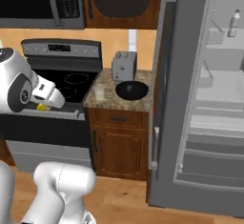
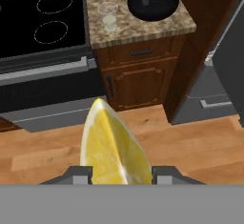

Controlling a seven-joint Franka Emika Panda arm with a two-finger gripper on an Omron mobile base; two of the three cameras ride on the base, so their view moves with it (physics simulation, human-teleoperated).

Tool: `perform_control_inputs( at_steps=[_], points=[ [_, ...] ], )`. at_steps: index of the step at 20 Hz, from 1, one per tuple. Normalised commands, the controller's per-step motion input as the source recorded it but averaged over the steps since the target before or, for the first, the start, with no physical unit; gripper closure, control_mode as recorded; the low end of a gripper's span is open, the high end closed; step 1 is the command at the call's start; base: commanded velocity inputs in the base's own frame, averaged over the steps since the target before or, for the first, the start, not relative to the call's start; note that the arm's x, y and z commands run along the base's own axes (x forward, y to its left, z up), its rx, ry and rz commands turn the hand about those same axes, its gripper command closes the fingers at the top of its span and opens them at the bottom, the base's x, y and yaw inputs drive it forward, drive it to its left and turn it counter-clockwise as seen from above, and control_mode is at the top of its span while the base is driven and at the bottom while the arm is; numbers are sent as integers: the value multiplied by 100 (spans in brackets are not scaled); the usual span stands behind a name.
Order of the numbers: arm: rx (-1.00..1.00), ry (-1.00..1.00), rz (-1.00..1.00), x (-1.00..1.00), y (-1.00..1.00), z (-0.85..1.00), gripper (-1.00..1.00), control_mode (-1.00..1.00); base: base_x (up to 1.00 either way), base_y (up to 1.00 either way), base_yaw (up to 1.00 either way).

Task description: Grab a lemon wedge from the fridge and one ice cube from the ice bowl, and put them in the glass of lemonade.

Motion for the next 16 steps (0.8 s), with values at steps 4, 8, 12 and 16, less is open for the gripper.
perform_control_inputs(
  at_steps=[4,8,12,16],
  points=[
    [0,0,0,0,0,0,100,100,100,54,-9],
    [0,0,0,0,0,0,100,100,100,-29,-14],
    [0,0,0,0,0,0,100,100,87,-35,-15],
    [0,0,0,0,0,0,100,100,91,-1,0]
  ],
)
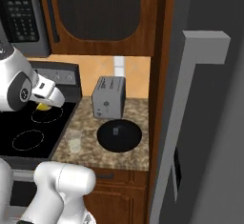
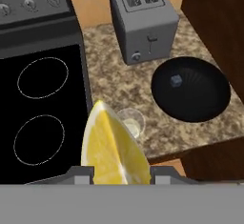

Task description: Grab a lemon wedge from the fridge and one ice cube from the ice bowl, and put them in the glass of lemonade.

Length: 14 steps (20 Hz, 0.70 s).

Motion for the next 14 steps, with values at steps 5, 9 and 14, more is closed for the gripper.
perform_control_inputs(
  at_steps=[5,9,14],
  points=[
    [0,25,1,71,-32,-74,100,-100,19,0,0],
    [-4,33,4,74,-31,-100,100,-100,0,0,0],
    [-12,31,1,80,8,-96,100,-100,0,0,0]
  ],
)
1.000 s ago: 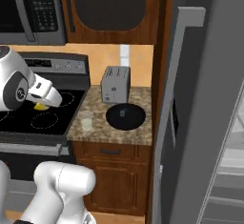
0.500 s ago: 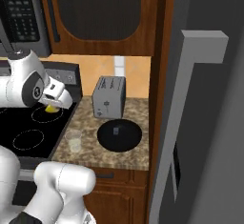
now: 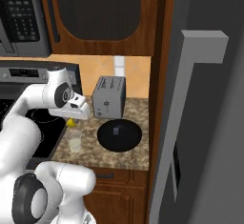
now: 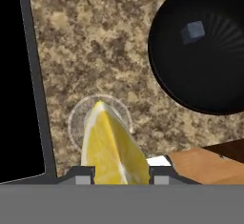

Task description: Grab a lemon wedge from the fridge and one ice cube from the ice bowl, and put them in the glass of lemonade.

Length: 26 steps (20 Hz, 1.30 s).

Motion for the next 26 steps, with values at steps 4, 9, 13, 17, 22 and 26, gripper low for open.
perform_control_inputs(
  at_steps=[4,9,13,17,22,26],
  points=[
    [-9,29,2,54,26,-96,100,-100,0,0,0],
    [-3,21,3,13,11,-95,100,-100,0,0,0],
    [0,6,2,-7,0,-54,100,-100,0,0,0],
    [0,-1,1,-49,0,-15,100,-100,0,0,0],
    [0,-2,0,-6,-3,0,100,-100,0,0,0],
    [4,-19,0,-48,-29,0,100,-100,0,0,0]
  ],
)
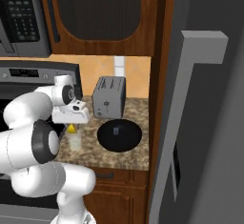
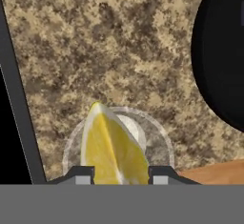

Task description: Grab a lemon wedge from the fridge and one ice cube from the ice bowl, and put them in the glass of lemonade.

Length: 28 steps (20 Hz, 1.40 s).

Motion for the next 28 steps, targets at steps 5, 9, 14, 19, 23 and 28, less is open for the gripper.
perform_control_inputs(
  at_steps=[5,9,14,19,23,28],
  points=[
    [0,-4,0,-2,-2,0,-100,-100,0,0,0],
    [0,-11,0,-21,0,2,-100,-100,0,0,0],
    [0,-23,0,-46,0,14,-100,-100,0,0,0],
    [0,-50,0,-87,-7,61,-100,-100,0,0,0],
    [19,-87,0,-100,-32,75,-100,-100,0,0,0],
    [74,-50,-1,-100,-76,28,-100,-100,0,0,0]
  ],
)
